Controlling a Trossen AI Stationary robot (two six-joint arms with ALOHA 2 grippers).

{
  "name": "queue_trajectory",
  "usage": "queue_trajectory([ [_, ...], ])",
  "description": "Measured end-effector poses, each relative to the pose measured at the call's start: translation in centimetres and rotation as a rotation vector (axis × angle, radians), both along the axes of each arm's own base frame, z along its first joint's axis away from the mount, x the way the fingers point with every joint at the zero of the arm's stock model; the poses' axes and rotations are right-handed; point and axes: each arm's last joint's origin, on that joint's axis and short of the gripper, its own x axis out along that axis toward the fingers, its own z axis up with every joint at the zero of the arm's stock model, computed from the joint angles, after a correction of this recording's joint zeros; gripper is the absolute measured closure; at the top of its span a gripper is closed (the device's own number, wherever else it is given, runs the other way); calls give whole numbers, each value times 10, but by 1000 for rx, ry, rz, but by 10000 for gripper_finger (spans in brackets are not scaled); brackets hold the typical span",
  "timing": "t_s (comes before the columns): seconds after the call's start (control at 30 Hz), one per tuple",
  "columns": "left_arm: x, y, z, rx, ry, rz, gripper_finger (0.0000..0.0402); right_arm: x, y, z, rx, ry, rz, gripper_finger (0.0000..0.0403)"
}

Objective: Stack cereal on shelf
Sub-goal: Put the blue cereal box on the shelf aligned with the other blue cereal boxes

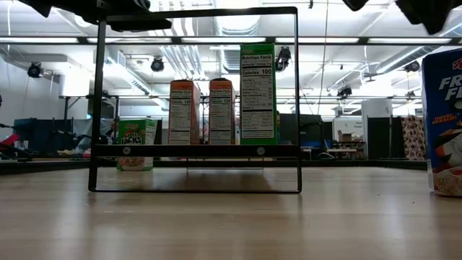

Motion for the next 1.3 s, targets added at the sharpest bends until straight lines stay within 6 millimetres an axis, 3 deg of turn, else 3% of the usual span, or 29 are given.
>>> queue_trajectory([
  [0.17, 0, 0, 0, 1, 2, 0, 401, -6, 6, -10, -41, 10, 108, 168],
  [0.3, 0, 0, -1, 1, 6, 0, 401, -12, 13, -19, -53, 39, 139, 148],
  [0.83, 0, 0, -1, -6, 10, 2, 401, -19, 30, -28, -137, -16, 134, 162],
  [1.17, 0, 0, -1, -7, 13, 2, 401, -7, 43, -55, -192, 38, 207, 163],
  [1.3, 0, 0, -1, -7, 13, 2, 401, -4, 45, -56, -191, 41, 219, 165],
])
